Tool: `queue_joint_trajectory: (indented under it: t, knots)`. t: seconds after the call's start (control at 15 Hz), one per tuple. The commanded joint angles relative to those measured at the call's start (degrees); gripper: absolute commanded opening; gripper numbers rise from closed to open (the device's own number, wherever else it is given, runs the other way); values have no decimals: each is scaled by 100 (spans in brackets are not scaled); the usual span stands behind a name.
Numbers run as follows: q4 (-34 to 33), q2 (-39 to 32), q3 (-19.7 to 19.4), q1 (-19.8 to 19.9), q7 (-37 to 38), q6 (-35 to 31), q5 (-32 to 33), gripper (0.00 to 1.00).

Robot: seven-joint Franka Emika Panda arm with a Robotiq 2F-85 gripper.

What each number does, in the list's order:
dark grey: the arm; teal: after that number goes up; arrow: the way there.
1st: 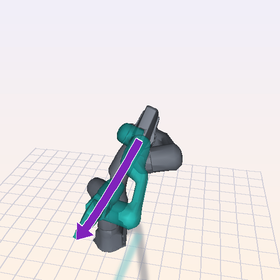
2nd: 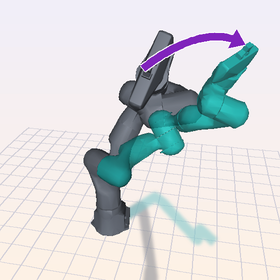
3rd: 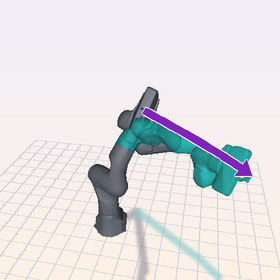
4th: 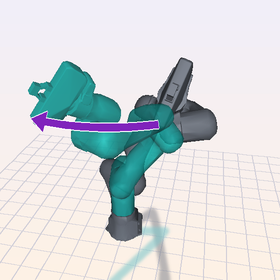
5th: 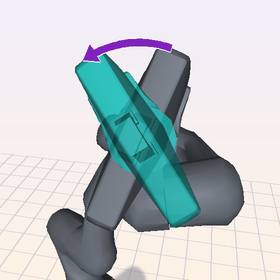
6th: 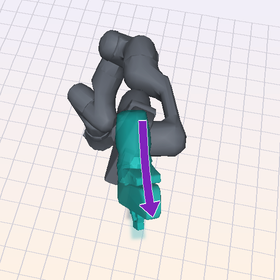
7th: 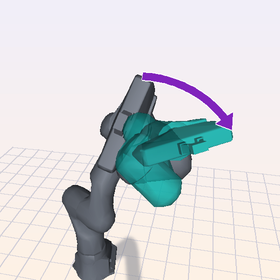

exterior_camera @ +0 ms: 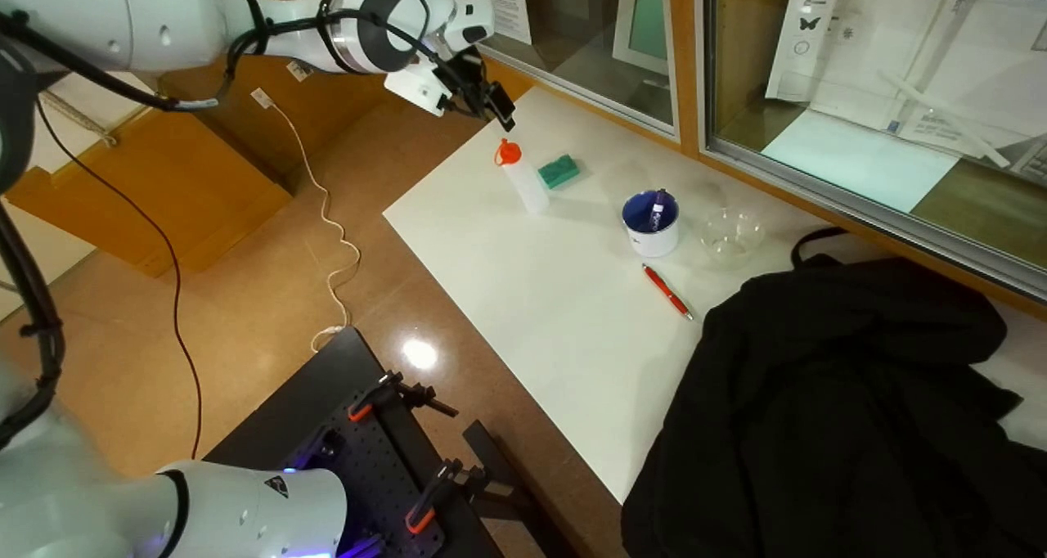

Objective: Uncover the squeeze bottle, move it to the left, and then cover it with the red lid

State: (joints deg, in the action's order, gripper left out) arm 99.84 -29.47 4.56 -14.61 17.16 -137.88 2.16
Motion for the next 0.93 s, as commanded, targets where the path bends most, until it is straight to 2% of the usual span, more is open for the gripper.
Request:
queue_joint_trajectory:
  t: [0.0, 0.27, 0.87]
  knots:
    - [417, 635, -106, -88, 235, 642, 106, 100]
    - [836, 1151, -143, -101, 662, 1043, 358, 100]
    - [1771, 1938, -12, 40, 938, 1068, 455, 100]
